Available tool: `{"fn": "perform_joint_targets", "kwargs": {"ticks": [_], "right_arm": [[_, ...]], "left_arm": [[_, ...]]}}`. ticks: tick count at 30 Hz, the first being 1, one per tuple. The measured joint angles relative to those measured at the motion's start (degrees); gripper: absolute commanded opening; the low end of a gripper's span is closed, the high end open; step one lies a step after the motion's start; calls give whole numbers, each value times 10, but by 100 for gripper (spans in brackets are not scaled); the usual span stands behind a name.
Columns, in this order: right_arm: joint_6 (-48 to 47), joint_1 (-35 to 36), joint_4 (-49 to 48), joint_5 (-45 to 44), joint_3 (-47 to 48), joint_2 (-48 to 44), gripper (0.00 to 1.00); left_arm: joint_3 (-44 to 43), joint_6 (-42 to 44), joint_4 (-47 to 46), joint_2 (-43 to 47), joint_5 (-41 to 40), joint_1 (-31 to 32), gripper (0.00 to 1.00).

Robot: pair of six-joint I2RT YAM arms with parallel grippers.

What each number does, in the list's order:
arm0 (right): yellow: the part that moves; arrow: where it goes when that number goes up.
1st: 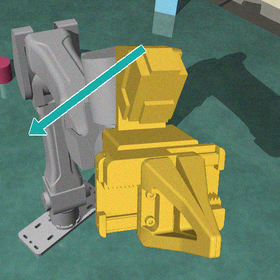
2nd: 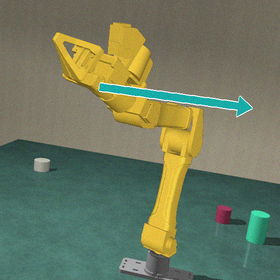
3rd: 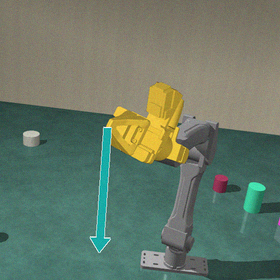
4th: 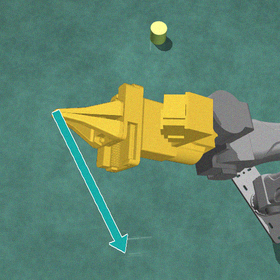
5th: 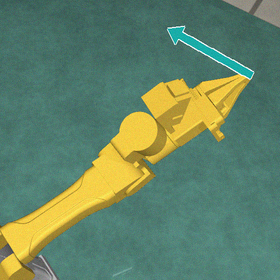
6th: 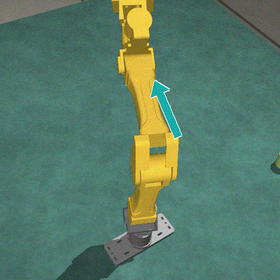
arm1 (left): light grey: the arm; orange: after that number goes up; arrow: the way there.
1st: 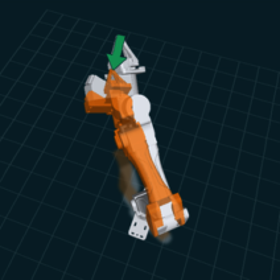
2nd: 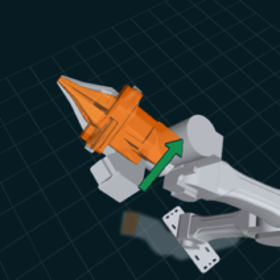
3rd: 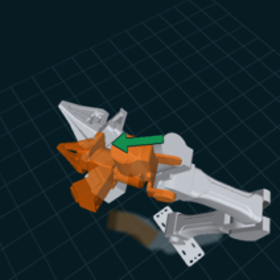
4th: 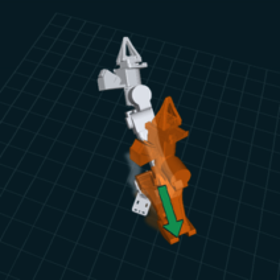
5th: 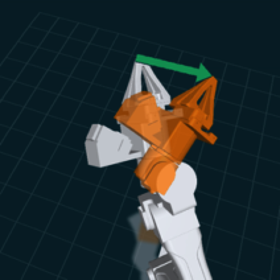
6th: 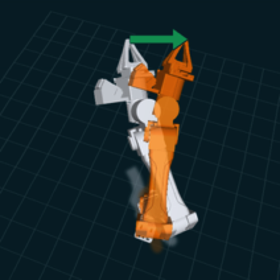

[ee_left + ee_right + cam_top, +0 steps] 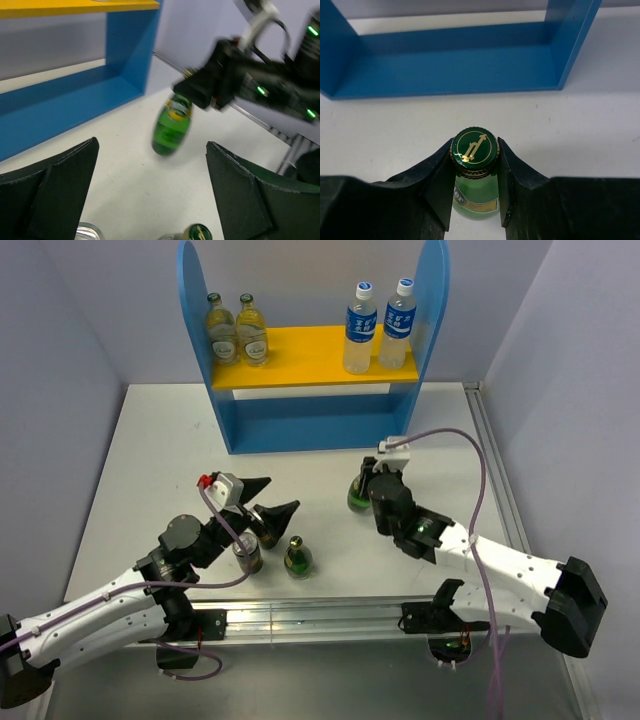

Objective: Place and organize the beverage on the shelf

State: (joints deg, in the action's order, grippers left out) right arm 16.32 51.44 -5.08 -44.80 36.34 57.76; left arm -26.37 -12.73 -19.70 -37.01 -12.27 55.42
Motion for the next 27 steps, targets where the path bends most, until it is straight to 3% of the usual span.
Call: {"fn": "perform_joint_targets", "kwargs": {"ticks": [7, 15, 27], "right_arm": [[-24, -108, -40, 60, 93, 108, 0], [-24, -217, -83, 118, 155, 243, 0], [-38, -286, -109, 150, 276, 384, 0]], "left_arm": [[0, 0, 25, 21, 64, 24, 96], [3, 0, 34, 0, 79, 43, 97], [17, 0, 35, -52, 59, 54, 97]]}}
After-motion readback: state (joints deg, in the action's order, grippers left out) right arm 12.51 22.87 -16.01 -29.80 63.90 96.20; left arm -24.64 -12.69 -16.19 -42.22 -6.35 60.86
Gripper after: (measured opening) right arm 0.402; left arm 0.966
